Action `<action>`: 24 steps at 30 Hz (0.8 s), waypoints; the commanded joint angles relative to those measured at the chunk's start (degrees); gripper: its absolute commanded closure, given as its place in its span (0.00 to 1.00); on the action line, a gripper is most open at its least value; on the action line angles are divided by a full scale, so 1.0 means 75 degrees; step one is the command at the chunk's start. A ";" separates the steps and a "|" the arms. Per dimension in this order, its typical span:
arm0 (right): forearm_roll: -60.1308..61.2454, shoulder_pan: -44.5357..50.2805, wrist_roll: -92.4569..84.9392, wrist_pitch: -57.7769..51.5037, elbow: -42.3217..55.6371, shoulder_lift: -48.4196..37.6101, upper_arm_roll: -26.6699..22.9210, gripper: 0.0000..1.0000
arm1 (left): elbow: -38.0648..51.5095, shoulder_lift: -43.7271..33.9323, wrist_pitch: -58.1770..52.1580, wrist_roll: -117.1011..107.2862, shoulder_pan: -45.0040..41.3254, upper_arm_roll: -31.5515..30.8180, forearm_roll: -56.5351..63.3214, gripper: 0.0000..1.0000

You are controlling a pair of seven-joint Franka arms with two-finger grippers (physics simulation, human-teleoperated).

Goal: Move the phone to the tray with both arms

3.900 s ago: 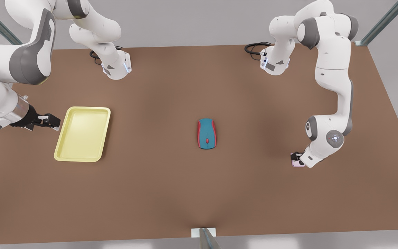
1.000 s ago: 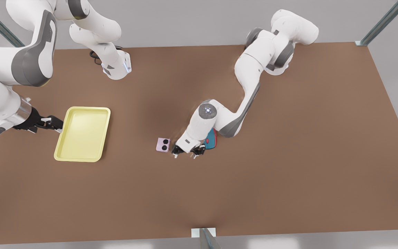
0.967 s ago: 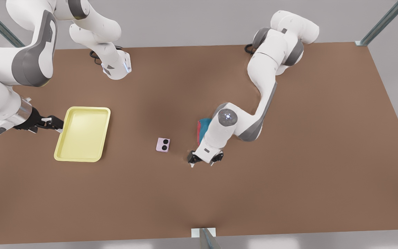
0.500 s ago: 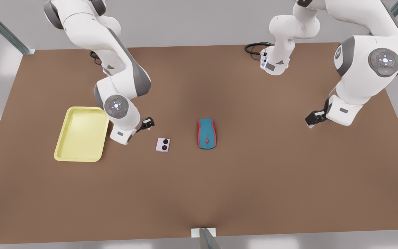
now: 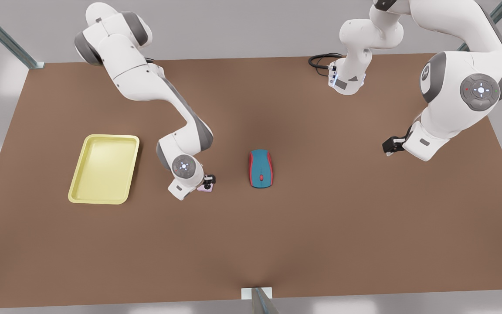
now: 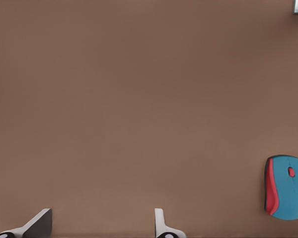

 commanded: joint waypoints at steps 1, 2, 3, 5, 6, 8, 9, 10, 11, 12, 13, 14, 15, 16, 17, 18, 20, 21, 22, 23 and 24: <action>-0.0133 0.0011 0.1731 0.0380 0.0002 0.0049 0.0010 0.00 | 0.0003 0.0009 -0.0049 0.1018 0.0009 -0.0002 0.0003 0.00; -0.0086 0.0011 0.1977 0.0392 0.0002 0.0084 0.0010 0.00 | 0.0003 0.0045 -0.0049 0.1018 0.0009 -0.0002 0.0003 0.00; -0.0074 0.0046 0.2258 0.0439 -0.0022 0.0130 0.0010 0.00 | 0.0003 0.0033 -0.0049 0.1018 0.0009 0.0009 0.0014 0.00; -0.0039 0.0140 0.2352 0.1001 -0.0326 0.0189 0.0010 0.00 | 0.0003 0.0045 -0.0049 0.1018 0.0009 0.0009 0.0003 0.00; -0.0039 0.0140 0.2692 0.1423 -0.0584 0.0189 0.0010 0.00 | 0.0003 0.0056 -0.0049 0.1018 0.0021 0.0010 0.0003 0.00; -0.0039 0.0140 0.2716 0.2337 -0.1123 0.0178 0.0010 0.00 | 0.0003 0.0056 -0.0049 0.1018 0.0009 -0.0002 0.0003 0.00; -0.0039 0.0140 0.2716 0.2419 -0.1182 0.0178 0.0010 0.00 | 0.0003 0.0056 -0.0049 0.1018 0.0009 -0.0002 0.0003 0.00; -0.0039 0.0140 0.2704 0.2583 -0.1240 0.0189 0.0021 0.00 | 0.0003 0.0056 -0.0037 0.1018 0.0009 -0.0002 0.0003 0.00; -0.0027 0.0140 0.2704 0.2630 -0.1229 0.0201 0.0010 0.00 | 0.0003 0.0068 -0.0014 0.1018 0.0021 0.0010 0.0014 0.00; -0.0027 0.0140 0.2716 0.2817 -0.1240 0.0271 0.0010 0.00 | 0.0003 0.0068 -0.0014 0.1018 0.0021 0.0010 0.0014 0.00; -0.0027 0.0140 0.2704 0.2899 -0.1240 0.0353 0.0021 0.00 | 0.0003 0.0068 -0.0014 0.1018 0.0021 0.0009 0.0014 0.00; -0.0027 0.0140 0.2704 0.2959 -0.1240 0.0424 0.0021 0.00 | 0.0003 0.0080 -0.0002 0.1018 0.0021 0.0010 0.0014 0.00; -0.0027 0.0140 0.2704 0.2959 -0.1252 0.0424 0.0021 0.00 | 0.0003 0.0080 -0.0002 0.1018 0.0021 0.0010 0.0014 0.00; -0.0027 0.0140 0.2704 0.2959 -0.1287 0.0435 0.0021 0.00 | 0.0003 0.0080 -0.0002 0.1018 0.0021 0.0010 0.0014 0.00; -0.0027 0.0140 0.2704 0.3076 -0.1334 0.0447 0.0021 0.00 | 0.0003 0.0161 -0.0002 0.1018 0.0033 0.0010 0.0014 0.00; -0.0039 0.0129 0.2610 0.3228 -0.1439 0.0471 0.0021 0.00 | 0.0015 0.0197 0.0022 0.1018 0.0033 0.0010 0.0014 0.00; -0.0027 0.0105 0.2516 0.3228 -0.1486 0.0459 0.0010 0.00 | 0.0015 0.0209 0.0022 0.1018 0.0033 0.0010 0.0014 0.00; -0.0039 0.0094 0.2516 0.3240 -0.1533 0.0459 0.0010 0.00 | 0.0015 0.0209 0.0022 0.1018 0.0033 0.0010 0.0014 0.00; -0.0039 0.0093 0.2516 0.3240 -0.1533 0.0471 0.0010 0.00 | 0.0015 0.0209 0.0033 0.1018 0.0033 0.0010 0.0014 0.00; -0.0039 0.0105 0.2516 0.3275 -0.1557 0.0471 0.0010 0.00 | 0.0015 0.0209 0.0033 0.1018 0.0033 0.0010 0.0014 0.00; -0.0039 0.0105 0.2516 0.3287 -0.1604 0.0471 0.0010 0.00 | 0.0015 0.0209 0.0033 0.1018 0.0033 0.0010 0.0014 0.00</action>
